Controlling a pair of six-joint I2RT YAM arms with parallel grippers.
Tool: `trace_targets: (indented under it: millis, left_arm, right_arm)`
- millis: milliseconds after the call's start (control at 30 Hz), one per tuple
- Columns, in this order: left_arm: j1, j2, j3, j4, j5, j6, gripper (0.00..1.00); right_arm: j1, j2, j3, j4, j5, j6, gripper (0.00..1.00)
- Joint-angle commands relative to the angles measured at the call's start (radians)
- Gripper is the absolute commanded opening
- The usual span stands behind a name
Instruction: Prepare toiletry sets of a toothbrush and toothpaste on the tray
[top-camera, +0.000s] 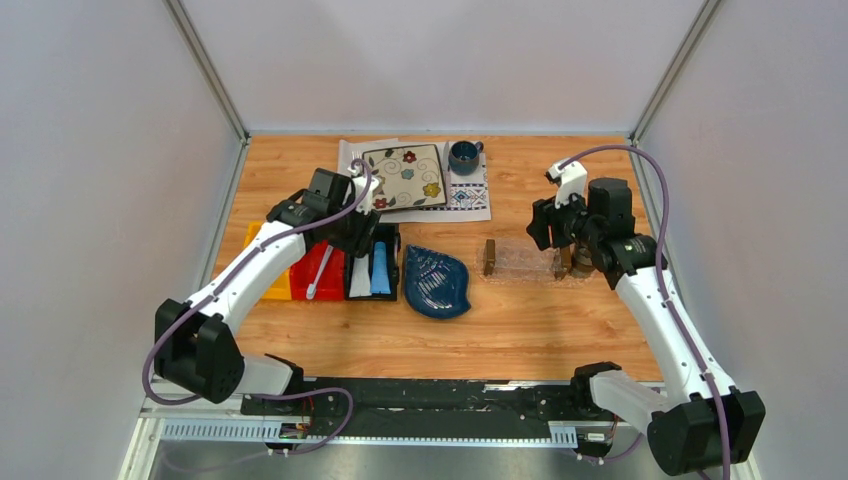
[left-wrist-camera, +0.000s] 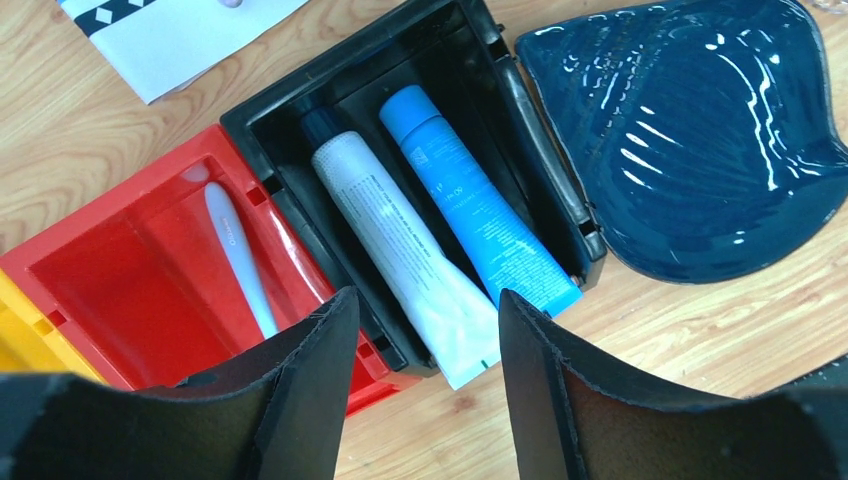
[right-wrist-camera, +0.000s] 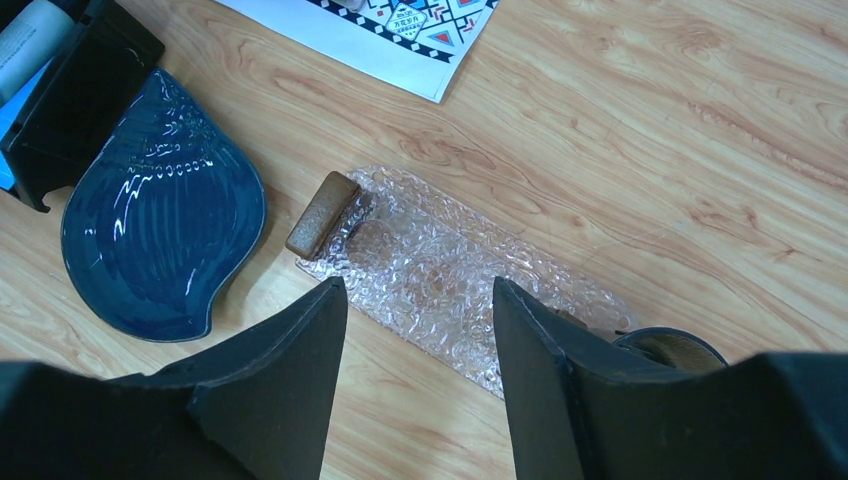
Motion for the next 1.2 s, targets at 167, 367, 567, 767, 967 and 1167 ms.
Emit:
trace_targets:
  millis: [167,367,567,767,967,1167]
  left_arm:
    - [-0.027,0.046,0.034,0.046,-0.039,-0.024,0.61]
    - [-0.033,0.077,0.047,0.050,-0.052,-0.021,0.60]
    - [-0.045,0.118,0.047,0.070,-0.053,-0.027,0.60]
    - [-0.054,0.172,0.071,0.075,-0.059,-0.024,0.58]
    - [-0.056,0.213,0.084,0.080,-0.047,-0.025,0.58]
    - [-0.061,0.259,0.099,0.072,-0.032,-0.027,0.58]
  right_arm:
    - [0.003,-0.003,-0.002,0.053,0.026,-0.025,0.59]
    - [0.003,-0.002,-0.003,0.053,0.026,-0.026,0.59]
    - [0.003,0.000,-0.003,0.053,0.031,-0.029,0.59]
    - [0.005,0.001,-0.003,0.053,0.034,-0.031,0.59]
    - [0.000,0.001,-0.003,0.055,0.037,-0.034,0.59]
    - [0.003,0.003,-0.003,0.055,0.041,-0.037,0.59]
